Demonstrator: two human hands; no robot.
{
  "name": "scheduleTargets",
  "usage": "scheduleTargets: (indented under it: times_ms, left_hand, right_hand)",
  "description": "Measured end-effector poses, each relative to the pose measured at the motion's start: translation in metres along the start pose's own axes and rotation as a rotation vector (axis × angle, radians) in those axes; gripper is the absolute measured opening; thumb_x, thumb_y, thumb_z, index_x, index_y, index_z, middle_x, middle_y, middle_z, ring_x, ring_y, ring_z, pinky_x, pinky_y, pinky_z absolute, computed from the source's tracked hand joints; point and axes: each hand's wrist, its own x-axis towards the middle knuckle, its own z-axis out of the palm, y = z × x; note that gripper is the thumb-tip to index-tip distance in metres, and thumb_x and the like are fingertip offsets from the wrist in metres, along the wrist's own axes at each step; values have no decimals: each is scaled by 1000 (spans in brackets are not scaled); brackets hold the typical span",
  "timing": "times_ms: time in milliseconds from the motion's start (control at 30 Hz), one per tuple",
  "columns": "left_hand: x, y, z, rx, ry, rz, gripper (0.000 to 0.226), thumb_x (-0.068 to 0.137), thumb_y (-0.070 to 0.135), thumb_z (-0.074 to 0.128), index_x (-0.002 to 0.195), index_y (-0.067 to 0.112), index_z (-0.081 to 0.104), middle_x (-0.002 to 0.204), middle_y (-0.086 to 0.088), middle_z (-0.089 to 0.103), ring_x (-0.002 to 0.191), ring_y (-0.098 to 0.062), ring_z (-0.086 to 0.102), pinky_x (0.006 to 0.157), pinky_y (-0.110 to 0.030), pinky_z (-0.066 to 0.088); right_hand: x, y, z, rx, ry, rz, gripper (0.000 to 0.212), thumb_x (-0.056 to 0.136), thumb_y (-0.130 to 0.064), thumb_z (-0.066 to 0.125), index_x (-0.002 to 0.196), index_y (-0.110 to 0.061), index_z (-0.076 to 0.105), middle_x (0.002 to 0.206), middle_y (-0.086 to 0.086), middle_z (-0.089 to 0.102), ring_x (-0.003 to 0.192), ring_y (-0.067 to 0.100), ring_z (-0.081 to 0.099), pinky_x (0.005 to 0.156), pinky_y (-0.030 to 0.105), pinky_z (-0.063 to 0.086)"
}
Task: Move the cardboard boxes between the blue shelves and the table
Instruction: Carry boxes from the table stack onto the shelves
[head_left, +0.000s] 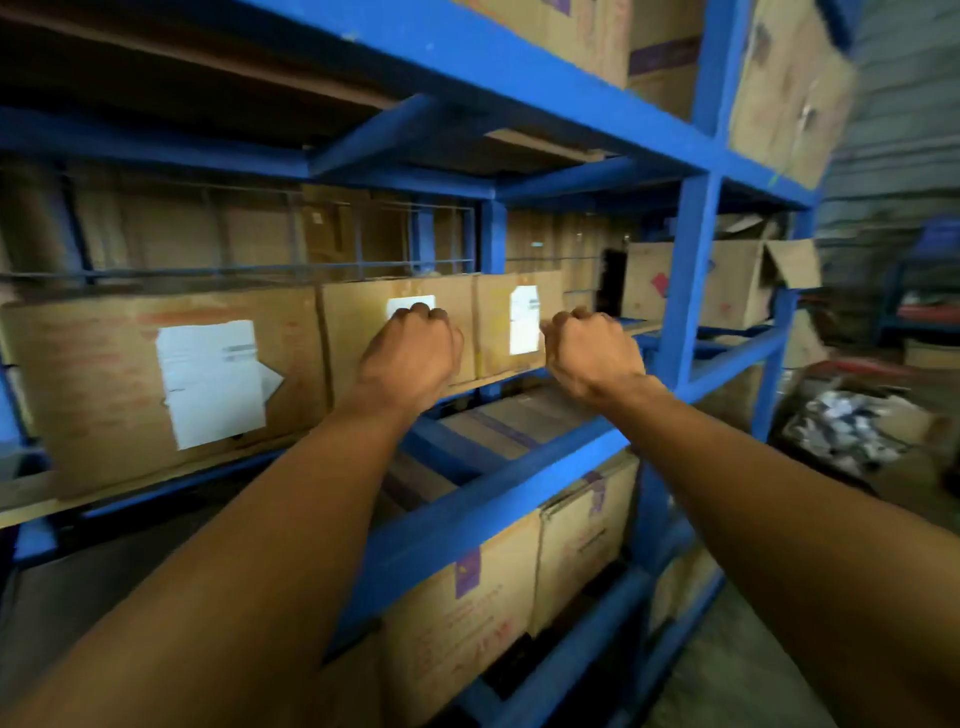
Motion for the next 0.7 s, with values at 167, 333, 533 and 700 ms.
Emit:
scheduleTargets:
  times_ms: [167, 333, 533, 700]
  left_hand:
    - [43, 97, -20, 11, 200, 229, 47, 84, 15, 20, 86, 4, 66, 77, -14, 63, 70, -30, 61, 53, -31, 43]
    - [84, 205, -64, -407, 294, 263, 13, 87, 8, 60, 79, 0, 66, 73, -18, 64, 66, -36, 64, 54, -35, 51]
    - [118, 345, -122, -745, 477, 436, 24, 94, 14, 51, 83, -3, 64, 79, -22, 62, 71, -40, 62, 57, -41, 50]
    - [118, 448, -184, -963, 587, 658, 26, 94, 13, 50, 74, -1, 61, 71, -20, 58, 66, -38, 60, 54, -39, 50]
  right_hand:
    - [-30, 103, -48, -147, 38, 168, 41, 103, -33, 31, 112, -6, 61, 116, 21, 60, 107, 44, 58, 85, 46, 46]
    - [-69, 204, -107, -306, 69, 330, 41, 103, -32, 31, 112, -7, 62, 117, 24, 60, 109, 44, 56, 87, 47, 45]
    - [-136, 303, -200, -570, 118, 529, 36, 100, -28, 35, 109, -11, 65, 112, 20, 61, 106, 41, 58, 87, 46, 49]
    - [-213, 340, -282, -786, 132, 728, 32, 100, -27, 37, 110, -11, 63, 112, 22, 60, 105, 42, 59, 82, 45, 48]
